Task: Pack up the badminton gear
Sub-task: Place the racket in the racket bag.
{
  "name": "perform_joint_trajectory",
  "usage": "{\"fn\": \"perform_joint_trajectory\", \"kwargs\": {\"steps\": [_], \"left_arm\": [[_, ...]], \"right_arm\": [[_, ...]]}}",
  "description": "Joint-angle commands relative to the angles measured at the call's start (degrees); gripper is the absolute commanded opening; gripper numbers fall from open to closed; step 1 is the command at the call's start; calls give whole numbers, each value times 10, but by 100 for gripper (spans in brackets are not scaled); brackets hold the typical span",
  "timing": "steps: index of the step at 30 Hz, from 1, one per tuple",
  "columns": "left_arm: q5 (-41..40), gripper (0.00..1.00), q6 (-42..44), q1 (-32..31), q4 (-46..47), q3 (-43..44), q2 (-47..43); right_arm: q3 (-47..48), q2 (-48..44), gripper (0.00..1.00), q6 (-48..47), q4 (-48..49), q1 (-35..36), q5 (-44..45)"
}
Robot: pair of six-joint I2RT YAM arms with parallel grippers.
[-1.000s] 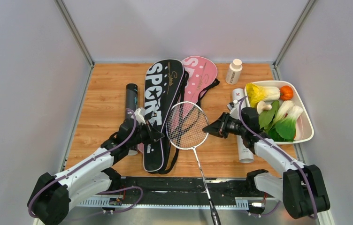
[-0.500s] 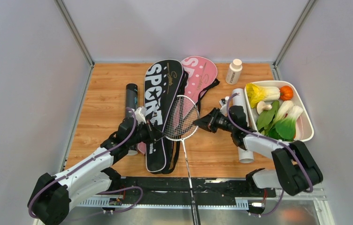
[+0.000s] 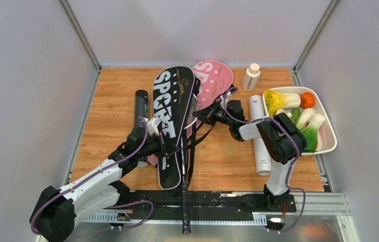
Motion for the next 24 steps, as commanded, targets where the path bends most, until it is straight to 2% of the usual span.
{"fn": "perform_joint_trajectory", "kwargs": {"steps": [1,6,13,20,24], "left_arm": [[47,0,15,-1,24,-14,-11],[54,0,20,-1,7,-22,-28],[69,0,4,-1,15,-50,-55],[89,0,-20,-1,52,-59,-46],[101,0,-42,-1,63,-62,-55]], "right_arm": [[97,50,0,19,78,1,0],[173,122,0,11,67,-3,-5],[270,174,0,-19,22,-4,39],[305,199,0,-37,23,9,105],[304,215,0,-15,35,13,147]]}}
